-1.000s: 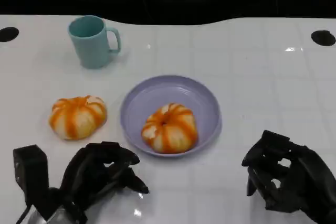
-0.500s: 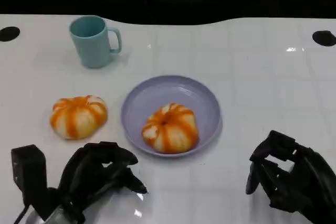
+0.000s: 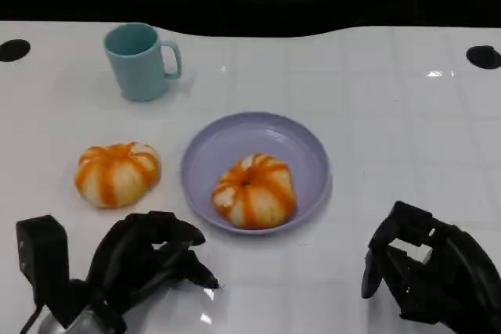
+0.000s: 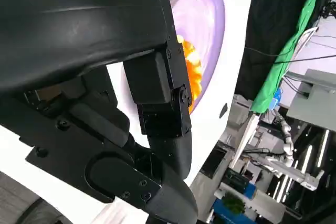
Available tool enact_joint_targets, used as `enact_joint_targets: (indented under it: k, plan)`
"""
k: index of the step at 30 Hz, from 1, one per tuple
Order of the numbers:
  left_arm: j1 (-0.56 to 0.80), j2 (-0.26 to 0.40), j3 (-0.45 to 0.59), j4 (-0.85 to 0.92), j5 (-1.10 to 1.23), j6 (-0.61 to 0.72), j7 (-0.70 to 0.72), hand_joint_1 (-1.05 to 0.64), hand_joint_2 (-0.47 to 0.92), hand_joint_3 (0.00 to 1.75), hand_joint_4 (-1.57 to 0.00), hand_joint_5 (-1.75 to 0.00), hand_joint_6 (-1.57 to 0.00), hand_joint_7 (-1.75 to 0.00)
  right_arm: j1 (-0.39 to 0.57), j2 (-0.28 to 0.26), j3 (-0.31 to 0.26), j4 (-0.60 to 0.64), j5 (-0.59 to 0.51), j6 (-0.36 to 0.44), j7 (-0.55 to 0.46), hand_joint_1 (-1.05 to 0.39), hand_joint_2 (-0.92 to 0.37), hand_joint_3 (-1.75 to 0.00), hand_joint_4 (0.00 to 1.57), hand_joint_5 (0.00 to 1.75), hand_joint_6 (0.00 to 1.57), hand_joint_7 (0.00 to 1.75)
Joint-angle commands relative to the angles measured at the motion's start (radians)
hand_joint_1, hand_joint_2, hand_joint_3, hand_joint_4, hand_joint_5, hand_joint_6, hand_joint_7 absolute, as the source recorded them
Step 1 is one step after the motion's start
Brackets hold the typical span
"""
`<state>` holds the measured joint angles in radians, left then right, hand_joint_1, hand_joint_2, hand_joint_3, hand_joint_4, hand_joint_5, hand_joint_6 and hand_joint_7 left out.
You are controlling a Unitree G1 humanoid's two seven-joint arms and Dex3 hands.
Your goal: Grasp the bread from the table and place it into the plate.
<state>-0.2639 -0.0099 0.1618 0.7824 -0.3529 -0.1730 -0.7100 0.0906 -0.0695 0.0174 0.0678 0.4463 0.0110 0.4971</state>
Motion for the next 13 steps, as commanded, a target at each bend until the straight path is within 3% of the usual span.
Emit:
enact_joint_targets:
  k: [1,13]
  plan:
    - [0.008,0.020,0.009,0.022,0.005,0.002,-0.003,-1.04,0.75,0.00,-1.57,-0.46,-1.57,-0.21,0.001,0.005,-0.017,0.000,0.001,0.017,-0.002,-0.30,-0.41,-1.24,0.74,1.70,0.74,1.42]
    - [0.007,0.025,0.011,0.028,0.006,-0.005,-0.003,-1.04,0.76,0.01,-1.57,-0.46,-1.57,-0.20,-0.001,0.019,-0.024,-0.006,-0.003,0.053,-0.004,-0.31,-0.42,-1.26,0.72,1.74,0.73,1.42]
